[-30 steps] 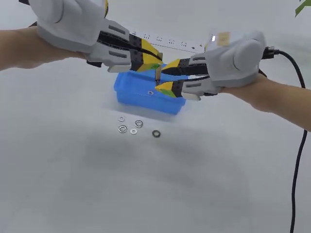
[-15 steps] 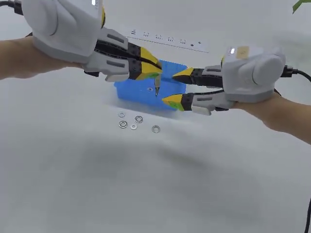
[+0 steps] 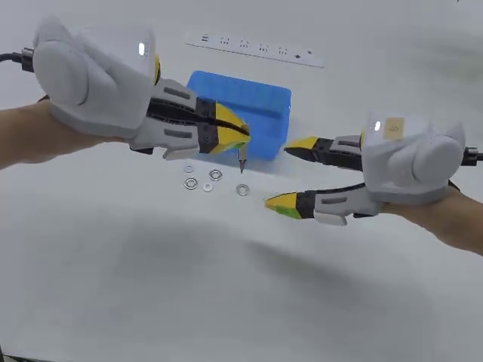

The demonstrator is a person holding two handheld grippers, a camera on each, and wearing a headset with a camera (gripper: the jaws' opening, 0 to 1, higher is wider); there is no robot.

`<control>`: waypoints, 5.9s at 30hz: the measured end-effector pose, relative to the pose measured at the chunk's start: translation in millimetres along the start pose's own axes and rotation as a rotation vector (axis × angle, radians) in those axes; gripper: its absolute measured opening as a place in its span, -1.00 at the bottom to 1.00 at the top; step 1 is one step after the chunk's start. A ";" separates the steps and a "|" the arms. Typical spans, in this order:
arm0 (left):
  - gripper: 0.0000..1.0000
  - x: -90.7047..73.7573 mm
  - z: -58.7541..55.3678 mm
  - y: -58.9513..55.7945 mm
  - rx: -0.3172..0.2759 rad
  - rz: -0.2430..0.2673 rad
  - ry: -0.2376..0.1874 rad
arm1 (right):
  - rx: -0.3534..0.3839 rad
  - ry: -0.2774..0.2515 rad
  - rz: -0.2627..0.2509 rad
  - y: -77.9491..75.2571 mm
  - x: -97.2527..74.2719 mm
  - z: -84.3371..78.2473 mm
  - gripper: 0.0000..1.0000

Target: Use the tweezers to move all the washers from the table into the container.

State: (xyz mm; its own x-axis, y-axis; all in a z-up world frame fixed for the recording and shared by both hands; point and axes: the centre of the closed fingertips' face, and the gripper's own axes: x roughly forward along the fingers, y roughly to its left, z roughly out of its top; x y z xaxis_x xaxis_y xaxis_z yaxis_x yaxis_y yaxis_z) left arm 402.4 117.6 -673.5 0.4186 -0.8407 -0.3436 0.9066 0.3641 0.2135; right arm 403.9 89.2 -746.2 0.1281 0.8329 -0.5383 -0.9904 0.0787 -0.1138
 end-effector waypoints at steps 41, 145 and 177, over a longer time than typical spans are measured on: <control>-0.90 12.0 -20.2 -12.5 -0.068 -0.025 -0.001 | 0.182 0.015 0.002 17.0 0.8 -19.9 0.38; -0.48 -1.0 0.5 -6.8 -0.125 -0.023 -0.020 | -0.020 0.011 0.178 6.2 30.9 27.9 -0.83; 0.53 -47.0 -16.4 -28.7 -0.257 0.154 -0.081 | -0.074 -0.062 0.071 -86.2 42.6 83.6 -0.83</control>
State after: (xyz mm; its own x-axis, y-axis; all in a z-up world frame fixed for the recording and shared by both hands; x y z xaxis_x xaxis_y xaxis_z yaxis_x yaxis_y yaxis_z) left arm 357.6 153.2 -678.5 0.5561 -0.7930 -0.2488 0.8209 0.5709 0.0154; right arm 490.4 163.6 -689.5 0.0517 0.8677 -0.4945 -0.9900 -0.0206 -0.1397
